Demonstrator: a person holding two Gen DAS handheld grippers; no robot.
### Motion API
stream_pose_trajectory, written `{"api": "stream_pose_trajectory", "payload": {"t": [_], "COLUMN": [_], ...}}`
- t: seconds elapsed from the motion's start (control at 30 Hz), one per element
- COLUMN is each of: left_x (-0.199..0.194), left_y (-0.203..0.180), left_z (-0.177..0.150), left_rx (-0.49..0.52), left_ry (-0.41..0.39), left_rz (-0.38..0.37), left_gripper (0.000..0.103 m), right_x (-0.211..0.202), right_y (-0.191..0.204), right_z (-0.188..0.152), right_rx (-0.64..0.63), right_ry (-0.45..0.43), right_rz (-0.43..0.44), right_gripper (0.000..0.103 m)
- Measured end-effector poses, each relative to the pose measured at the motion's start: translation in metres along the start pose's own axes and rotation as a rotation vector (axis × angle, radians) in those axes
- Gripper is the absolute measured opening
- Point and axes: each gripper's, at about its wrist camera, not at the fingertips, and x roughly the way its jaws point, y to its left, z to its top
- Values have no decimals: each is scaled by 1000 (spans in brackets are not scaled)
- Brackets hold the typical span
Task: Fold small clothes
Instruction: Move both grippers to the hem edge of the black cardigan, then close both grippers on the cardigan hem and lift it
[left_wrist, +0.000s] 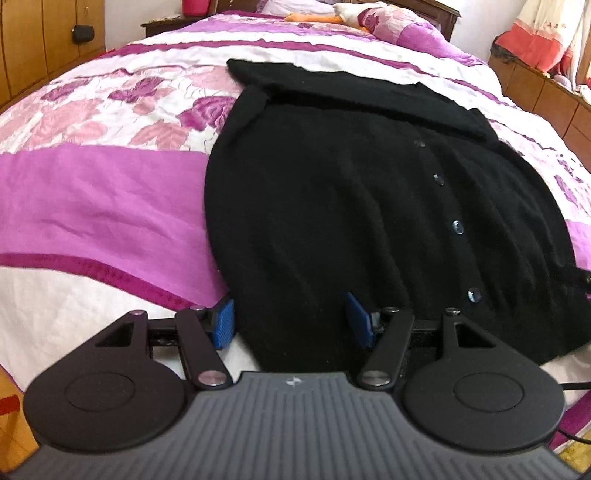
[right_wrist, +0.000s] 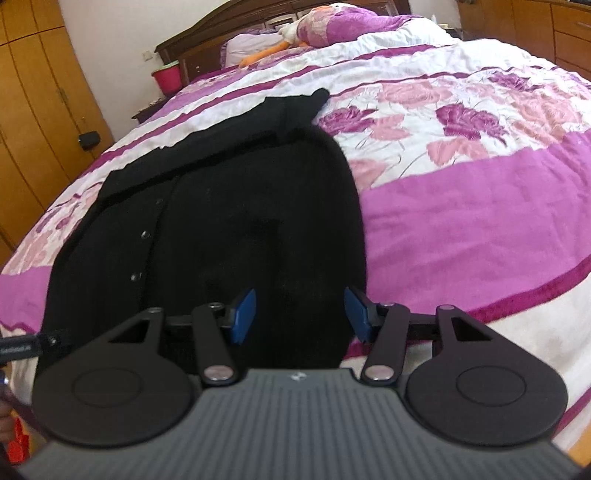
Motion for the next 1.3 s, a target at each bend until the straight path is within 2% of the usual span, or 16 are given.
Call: {"api": "stream_pose_trajectory", "payload": {"t": [0.33, 0.43, 0.6, 0.9, 0.97, 1.03, 1.2, 1.23, 1.3], "left_x": [-1, -1, -4, 7, 3, -1, 0, 1, 2], "left_y": [-2, -3, 2, -1, 1, 2, 8, 8, 8], "left_z": [-4, -5, -10, -11, -13, -15, -15, -15, -16], "left_rx": [10, 6, -24, -18, -34, -39, -70, -72, -70], "left_ry": [23, 39, 57, 49, 30, 13, 12, 12, 10], "left_rz": [-60, -77, -153, -133, -136, -130, -150, -152, -151], "left_gripper": [67, 67, 67, 67, 64, 50, 47, 47, 47], "right_x": [-2, 0, 3, 2, 2, 1, -2, -3, -4], "right_y": [-4, -2, 8, -1, -2, -2, 1, 1, 2], "right_z": [-5, -7, -13, -16, -17, -19, -24, -25, -27], "right_rx": [44, 52, 1, -5, -2, -1, -18, -17, -30], "right_ry": [38, 72, 71, 68, 63, 53, 23, 11, 0], "right_rz": [100, 156, 145, 172, 173, 173, 170, 163, 127], "right_gripper": [57, 57, 57, 54, 54, 54, 54, 51, 39]}}
